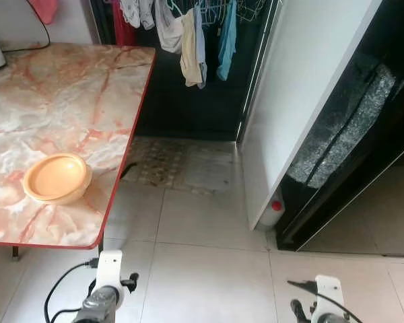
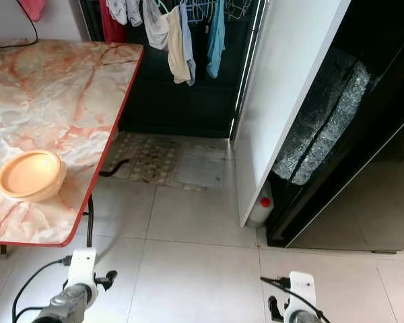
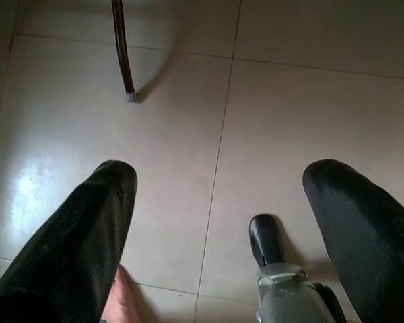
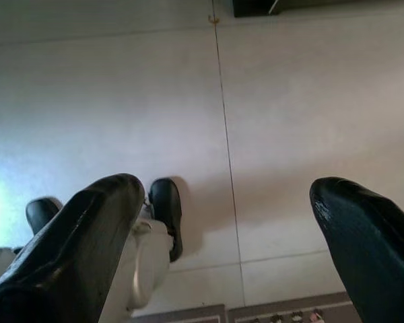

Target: Restocking fridge

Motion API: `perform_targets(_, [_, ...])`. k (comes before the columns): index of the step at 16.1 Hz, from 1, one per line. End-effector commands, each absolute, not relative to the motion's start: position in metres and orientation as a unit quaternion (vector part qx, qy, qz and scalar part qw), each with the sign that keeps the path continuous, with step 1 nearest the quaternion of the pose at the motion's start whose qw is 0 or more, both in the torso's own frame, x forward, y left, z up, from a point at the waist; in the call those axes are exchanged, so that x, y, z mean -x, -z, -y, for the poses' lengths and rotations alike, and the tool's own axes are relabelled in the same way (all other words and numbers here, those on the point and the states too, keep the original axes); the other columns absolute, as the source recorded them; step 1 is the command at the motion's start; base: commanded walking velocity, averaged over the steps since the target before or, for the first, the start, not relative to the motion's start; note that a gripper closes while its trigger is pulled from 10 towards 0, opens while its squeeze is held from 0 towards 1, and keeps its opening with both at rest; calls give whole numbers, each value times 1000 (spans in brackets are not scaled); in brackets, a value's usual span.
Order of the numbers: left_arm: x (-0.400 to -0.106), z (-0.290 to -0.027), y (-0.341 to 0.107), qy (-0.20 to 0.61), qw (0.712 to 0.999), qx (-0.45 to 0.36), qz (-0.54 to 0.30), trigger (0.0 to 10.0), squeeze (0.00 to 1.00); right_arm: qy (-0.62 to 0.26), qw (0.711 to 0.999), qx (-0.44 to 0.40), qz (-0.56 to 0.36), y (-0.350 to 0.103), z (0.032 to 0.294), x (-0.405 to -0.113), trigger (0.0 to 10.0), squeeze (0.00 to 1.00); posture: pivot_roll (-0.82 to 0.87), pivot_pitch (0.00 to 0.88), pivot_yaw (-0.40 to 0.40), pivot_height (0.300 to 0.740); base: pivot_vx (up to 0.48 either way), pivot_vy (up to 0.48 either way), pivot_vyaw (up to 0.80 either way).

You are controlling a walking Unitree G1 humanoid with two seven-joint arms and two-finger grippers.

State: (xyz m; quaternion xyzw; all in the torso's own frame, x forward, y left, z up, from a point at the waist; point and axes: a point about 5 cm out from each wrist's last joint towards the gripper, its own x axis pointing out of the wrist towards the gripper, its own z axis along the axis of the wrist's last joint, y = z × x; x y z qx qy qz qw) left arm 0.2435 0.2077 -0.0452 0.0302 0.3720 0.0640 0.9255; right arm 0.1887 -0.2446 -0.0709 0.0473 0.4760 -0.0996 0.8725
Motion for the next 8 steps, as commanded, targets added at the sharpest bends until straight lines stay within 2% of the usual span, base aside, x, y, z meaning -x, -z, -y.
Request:
perform_targets(1, [-241, -208, 48, -61, 919, -32, -388, 10000, 0, 105, 870, -53, -479, 71, 246, -188, 10000, 0, -169, 65, -1, 740, 0, 0, 0])
perform_targets(5, [-246, -206, 45, -68, 915, -22, -398, 10000, 0, 96, 874, -54, -473, 66, 245, -198, 10000, 0, -164, 46, -10, 740, 0, 0, 0])
perform_targets(8, [-248, -203, 45, -77, 914, -11, -398, 10000, 0, 100, 876, -47, -469, 64, 249, -200, 10000, 0, -152, 64, -35, 740, 0, 0, 0])
